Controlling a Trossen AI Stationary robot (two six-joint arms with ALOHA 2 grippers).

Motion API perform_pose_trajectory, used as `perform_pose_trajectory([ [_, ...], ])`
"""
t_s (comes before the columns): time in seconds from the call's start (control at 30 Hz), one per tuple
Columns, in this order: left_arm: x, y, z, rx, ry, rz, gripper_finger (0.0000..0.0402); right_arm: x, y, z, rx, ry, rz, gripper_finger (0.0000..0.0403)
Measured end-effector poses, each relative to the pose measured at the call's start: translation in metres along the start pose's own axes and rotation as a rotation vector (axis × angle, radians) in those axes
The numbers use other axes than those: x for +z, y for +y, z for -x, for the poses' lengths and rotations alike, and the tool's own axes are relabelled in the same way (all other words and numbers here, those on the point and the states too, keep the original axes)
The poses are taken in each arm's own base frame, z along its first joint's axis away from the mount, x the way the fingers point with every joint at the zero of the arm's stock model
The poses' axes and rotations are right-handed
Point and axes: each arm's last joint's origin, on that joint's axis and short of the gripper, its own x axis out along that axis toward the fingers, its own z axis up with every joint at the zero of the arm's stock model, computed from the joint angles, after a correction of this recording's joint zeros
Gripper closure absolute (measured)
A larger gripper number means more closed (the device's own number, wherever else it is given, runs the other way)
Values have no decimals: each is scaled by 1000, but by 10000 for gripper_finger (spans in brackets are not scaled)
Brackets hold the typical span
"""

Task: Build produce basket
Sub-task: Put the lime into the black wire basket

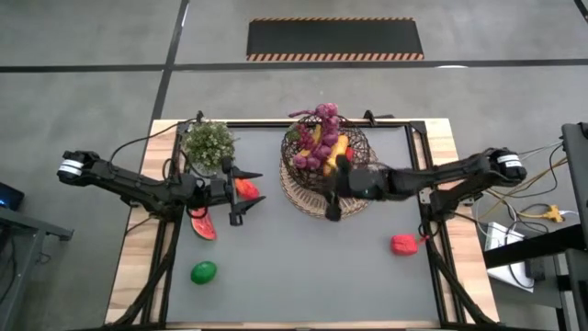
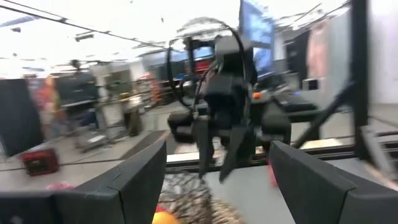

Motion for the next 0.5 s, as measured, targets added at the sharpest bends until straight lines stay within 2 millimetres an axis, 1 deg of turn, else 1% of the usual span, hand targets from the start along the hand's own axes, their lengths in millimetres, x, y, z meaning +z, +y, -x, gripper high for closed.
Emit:
perform_pose_trajectory([
  [0.13,4,-4,-1,-136,-37,96,134,-24,22,0,70,-45,37,294],
  [0.23,0,-11,-3,-240,-25,225,134,-35,34,3,108,-67,121,294],
  [0.4,-15,-36,-9,-326,76,422,134,-36,43,8,134,-108,222,294],
  [0.5,-25,-52,-13,-311,153,516,134,-37,43,7,132,-107,260,294],
])
